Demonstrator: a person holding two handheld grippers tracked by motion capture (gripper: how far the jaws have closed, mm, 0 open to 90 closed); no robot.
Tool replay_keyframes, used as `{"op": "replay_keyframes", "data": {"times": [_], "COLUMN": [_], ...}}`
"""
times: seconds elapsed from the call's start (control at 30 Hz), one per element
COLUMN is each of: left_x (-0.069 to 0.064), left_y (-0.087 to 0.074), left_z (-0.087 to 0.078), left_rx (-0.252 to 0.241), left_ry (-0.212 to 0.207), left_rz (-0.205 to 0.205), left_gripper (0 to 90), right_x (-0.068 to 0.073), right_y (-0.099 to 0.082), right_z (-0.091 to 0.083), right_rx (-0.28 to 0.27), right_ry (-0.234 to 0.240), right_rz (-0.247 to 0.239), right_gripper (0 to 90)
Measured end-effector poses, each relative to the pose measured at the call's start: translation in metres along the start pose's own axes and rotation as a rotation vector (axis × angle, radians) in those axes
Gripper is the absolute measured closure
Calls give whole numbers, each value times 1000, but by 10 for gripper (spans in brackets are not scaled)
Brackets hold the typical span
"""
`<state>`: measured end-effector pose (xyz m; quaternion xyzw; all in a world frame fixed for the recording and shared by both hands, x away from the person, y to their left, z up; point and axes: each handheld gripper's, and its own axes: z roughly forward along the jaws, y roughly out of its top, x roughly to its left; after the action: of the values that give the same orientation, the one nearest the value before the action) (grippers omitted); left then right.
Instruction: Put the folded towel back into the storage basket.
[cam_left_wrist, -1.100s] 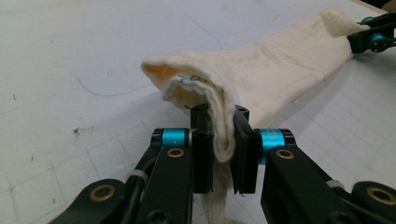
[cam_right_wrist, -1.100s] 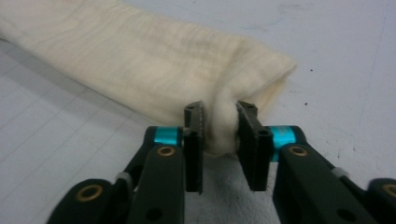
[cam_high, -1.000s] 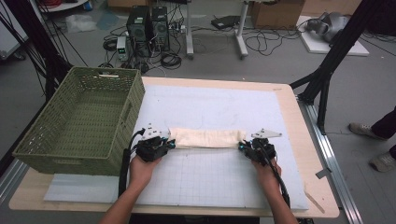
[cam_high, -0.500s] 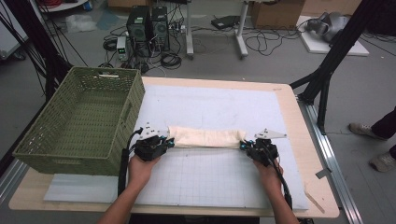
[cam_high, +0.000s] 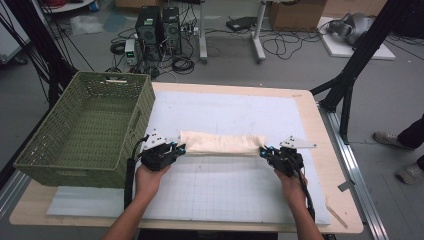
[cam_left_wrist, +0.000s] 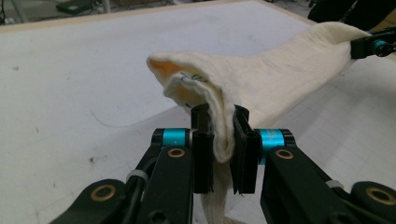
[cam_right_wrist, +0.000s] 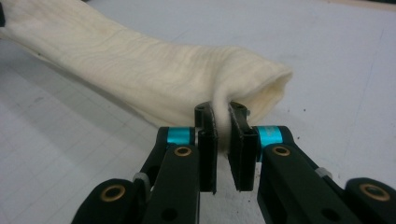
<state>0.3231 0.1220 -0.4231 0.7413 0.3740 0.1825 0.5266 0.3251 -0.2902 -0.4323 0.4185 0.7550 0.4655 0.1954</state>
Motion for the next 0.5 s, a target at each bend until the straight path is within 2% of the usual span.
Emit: {"op": "replay_keyframes", "data": {"times": [0.07,0.13,0.5], "left_x": [0,-1,-1], "left_y": [1,5,16], "left_z": [-1,-6,-19], "left_rx": [-16,-64,-154], "left_ry": [-2,-15,-34], "left_rz": [6,24,43], "left_gripper": [804,804,805], "right_x": [-1,-1,-1], "right_y": [1,3,13], "right_z": [-4,-7,-21], "right_rx": [-26,-50,-159], "right_ry": [13,19,60], "right_rz": [2,0,-17], "right_gripper": [833,834,833]}}
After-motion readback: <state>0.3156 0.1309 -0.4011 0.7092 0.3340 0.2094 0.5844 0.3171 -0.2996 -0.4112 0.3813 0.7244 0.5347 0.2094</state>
